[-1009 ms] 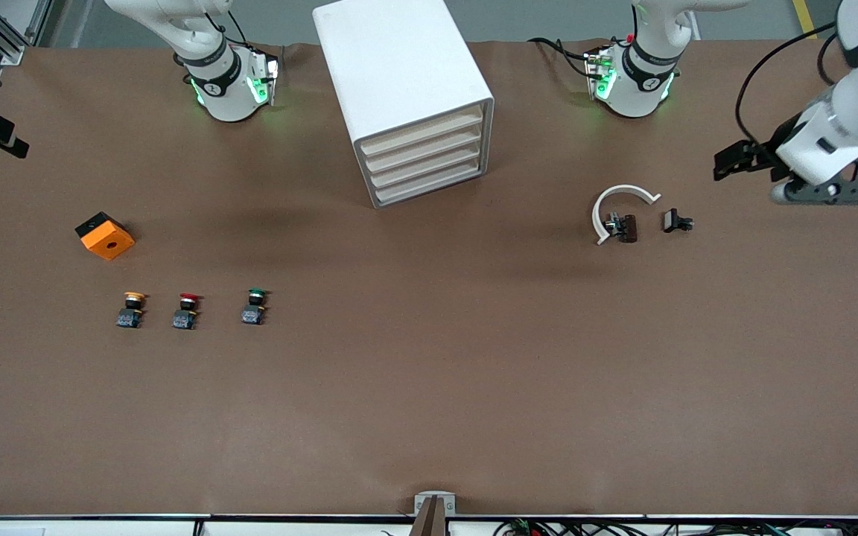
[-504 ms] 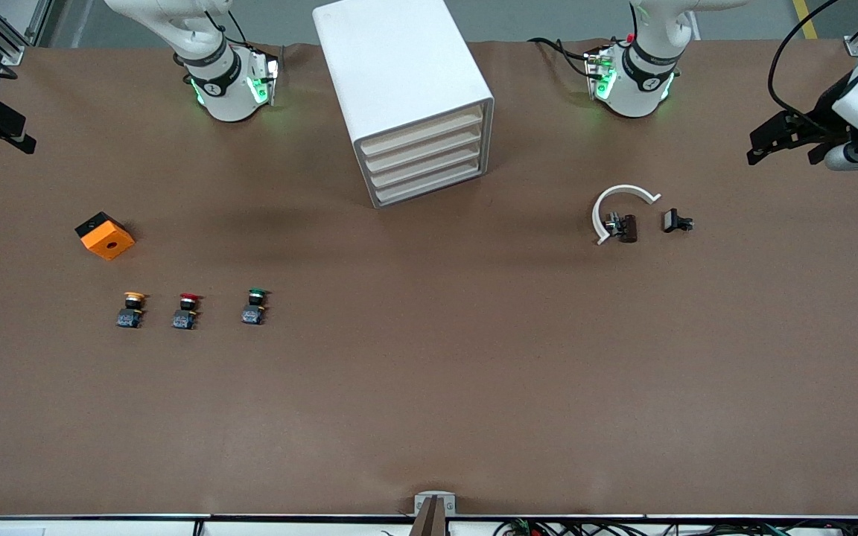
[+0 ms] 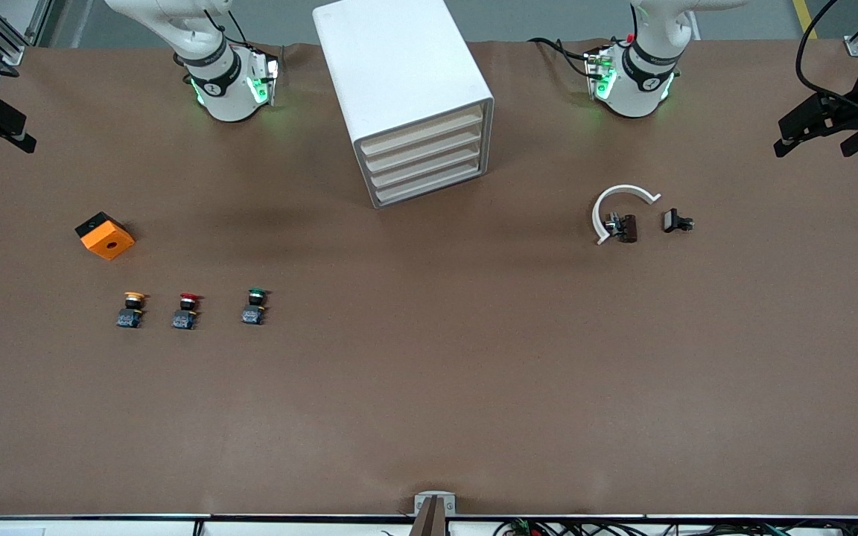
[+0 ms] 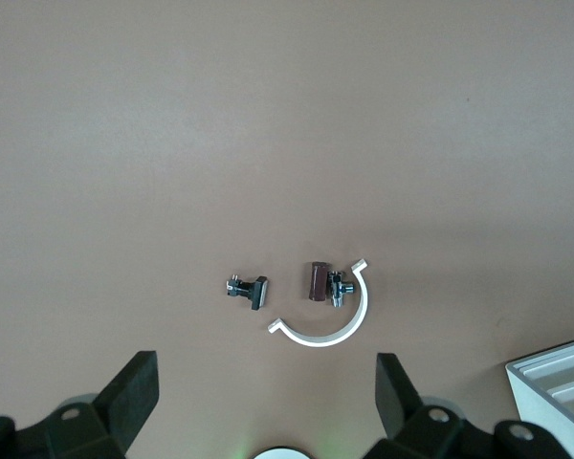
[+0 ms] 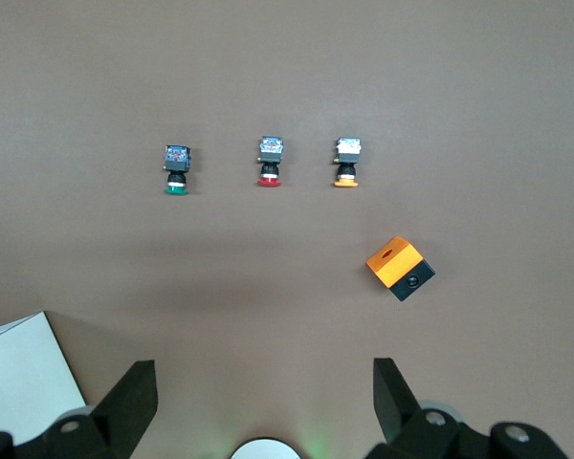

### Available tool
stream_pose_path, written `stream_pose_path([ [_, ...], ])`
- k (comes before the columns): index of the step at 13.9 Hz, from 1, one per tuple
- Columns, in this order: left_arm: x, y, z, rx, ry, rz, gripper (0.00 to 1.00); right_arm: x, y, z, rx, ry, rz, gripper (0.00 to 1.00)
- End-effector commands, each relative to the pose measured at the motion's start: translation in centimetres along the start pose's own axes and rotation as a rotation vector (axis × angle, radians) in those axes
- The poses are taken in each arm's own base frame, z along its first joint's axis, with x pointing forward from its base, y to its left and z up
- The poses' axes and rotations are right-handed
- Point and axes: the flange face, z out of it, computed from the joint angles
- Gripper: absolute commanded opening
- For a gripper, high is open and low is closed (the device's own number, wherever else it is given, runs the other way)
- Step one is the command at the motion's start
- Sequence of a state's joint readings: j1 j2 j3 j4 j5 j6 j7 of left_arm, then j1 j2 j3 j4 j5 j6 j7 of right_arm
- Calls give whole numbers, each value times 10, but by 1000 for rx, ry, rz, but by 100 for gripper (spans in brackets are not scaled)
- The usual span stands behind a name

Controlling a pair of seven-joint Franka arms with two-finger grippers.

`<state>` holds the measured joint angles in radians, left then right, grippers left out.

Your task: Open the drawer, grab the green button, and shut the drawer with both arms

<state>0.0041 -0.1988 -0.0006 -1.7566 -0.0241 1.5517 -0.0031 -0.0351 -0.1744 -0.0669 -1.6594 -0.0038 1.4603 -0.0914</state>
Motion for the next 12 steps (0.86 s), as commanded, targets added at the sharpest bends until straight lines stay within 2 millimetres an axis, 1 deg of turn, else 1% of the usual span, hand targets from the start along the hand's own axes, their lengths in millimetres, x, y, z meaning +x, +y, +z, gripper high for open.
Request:
stream_pose_path([
  [1, 1, -1, 0, -6, -37, 9, 100, -12, 3, 0, -16, 16, -10, 100],
  [12, 0, 4, -3, -10, -34, 11, 100, -11, 7, -2, -5, 31, 0, 100],
])
